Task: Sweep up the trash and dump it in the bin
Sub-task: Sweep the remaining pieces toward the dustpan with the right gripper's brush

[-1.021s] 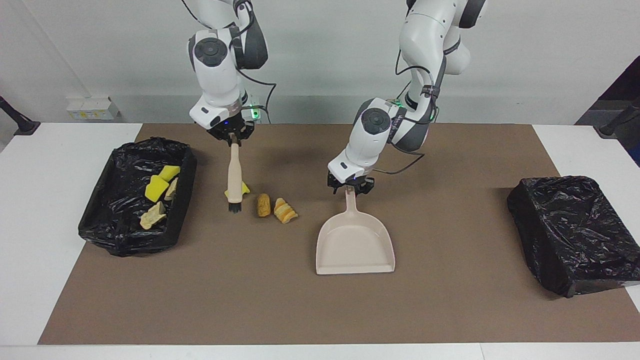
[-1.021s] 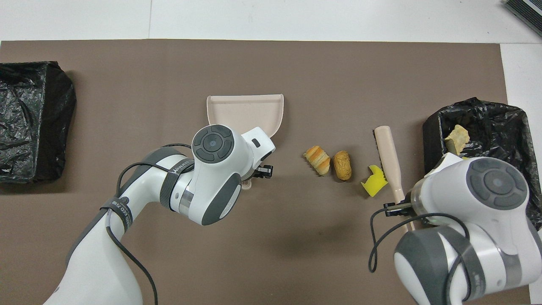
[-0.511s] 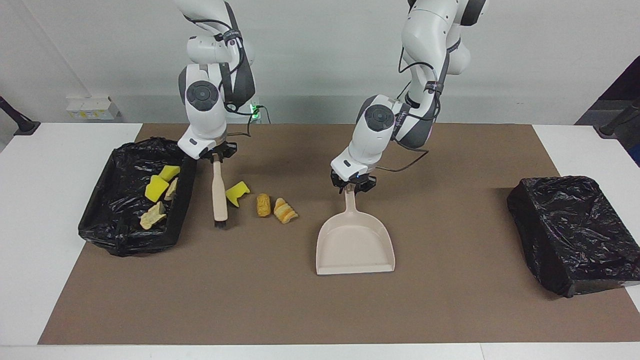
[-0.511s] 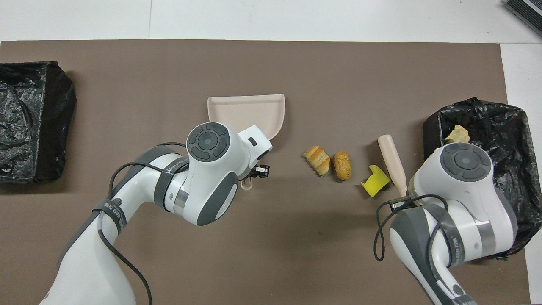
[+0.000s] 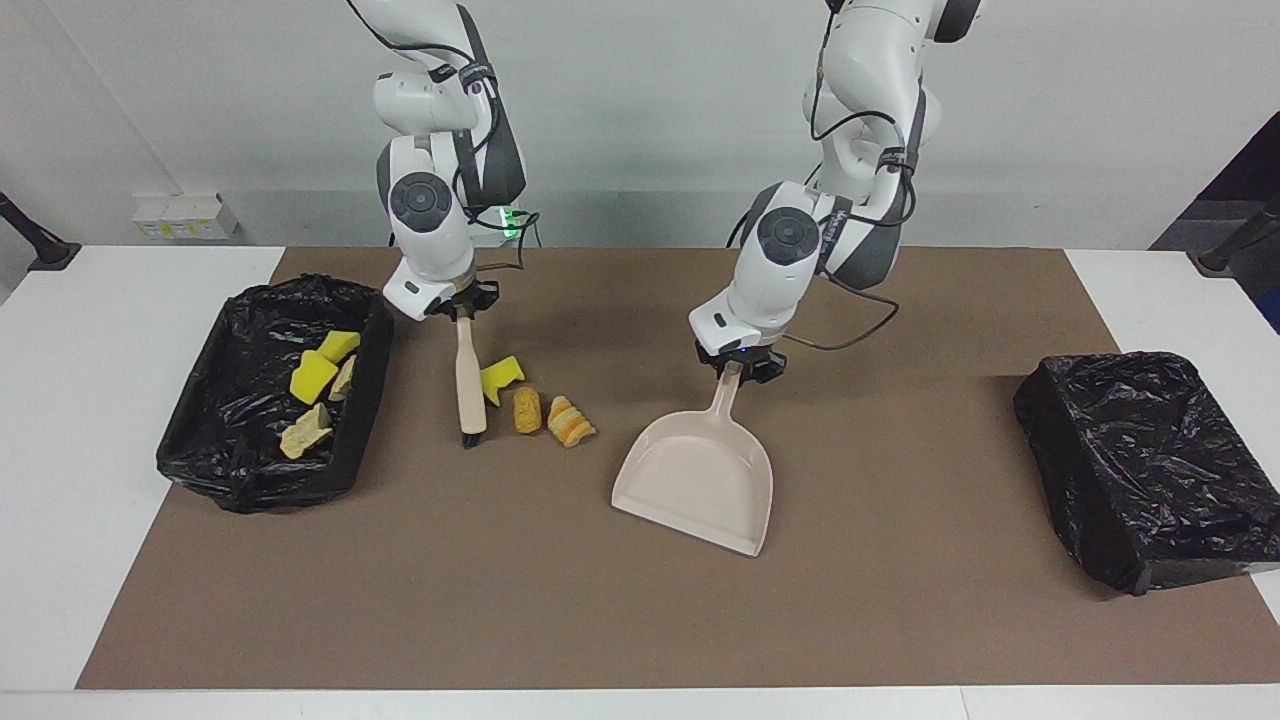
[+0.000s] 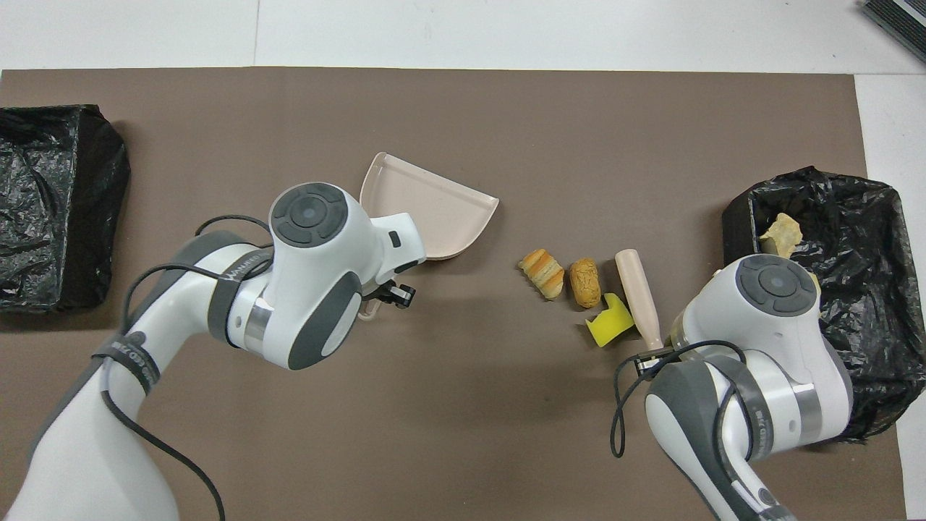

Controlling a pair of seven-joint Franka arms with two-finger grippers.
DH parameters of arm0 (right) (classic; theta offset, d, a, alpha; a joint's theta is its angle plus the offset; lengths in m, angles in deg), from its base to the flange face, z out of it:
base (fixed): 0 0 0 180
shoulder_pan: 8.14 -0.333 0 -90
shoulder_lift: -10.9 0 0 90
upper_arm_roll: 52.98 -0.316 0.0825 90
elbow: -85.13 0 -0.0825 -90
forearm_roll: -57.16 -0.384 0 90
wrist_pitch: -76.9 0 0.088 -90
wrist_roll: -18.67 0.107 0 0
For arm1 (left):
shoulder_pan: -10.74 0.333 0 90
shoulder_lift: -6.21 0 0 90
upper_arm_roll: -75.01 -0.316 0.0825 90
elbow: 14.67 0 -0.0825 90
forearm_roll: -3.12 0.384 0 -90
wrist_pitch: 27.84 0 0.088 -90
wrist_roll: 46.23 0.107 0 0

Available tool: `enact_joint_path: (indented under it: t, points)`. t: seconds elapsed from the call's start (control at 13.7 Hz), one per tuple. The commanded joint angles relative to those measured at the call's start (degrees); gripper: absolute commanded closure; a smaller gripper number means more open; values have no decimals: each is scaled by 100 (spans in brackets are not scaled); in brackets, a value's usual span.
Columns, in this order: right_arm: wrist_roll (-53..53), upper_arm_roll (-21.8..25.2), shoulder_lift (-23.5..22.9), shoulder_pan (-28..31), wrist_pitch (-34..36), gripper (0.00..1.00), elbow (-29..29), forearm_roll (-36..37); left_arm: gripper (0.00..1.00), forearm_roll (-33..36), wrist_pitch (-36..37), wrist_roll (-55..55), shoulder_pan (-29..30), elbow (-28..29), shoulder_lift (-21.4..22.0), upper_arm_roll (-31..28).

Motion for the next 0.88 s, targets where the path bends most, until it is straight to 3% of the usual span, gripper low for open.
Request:
enact_joint_path:
  t: [0.0,0.22,0.36,0.51,0.66,0.8]
  points:
    - [189,-11,-40,-287,-104,100,-78,-806,100,94,237,983,341,46,149,27]
    - [822,-11,-84,-823,-210,100,-236,-1248,100,129,359,1984,657,-85,79,27]
    - [1138,15,-23,-1105,-122,100,-351,-1048,100,138,806,2643,956,-444,-61,27]
    - [1516,42,213,-1080,140,100,-456,-408,100,138,870,3223,1132,-463,-71,27]
    - [1632,86,293,-992,378,100,-632,-221,100,155,826,3978,1177,-464,-36,27]
    - [1868,77,469,-825,405,100,-615,102,100,339,765,5442,1290,-481,-10,27]
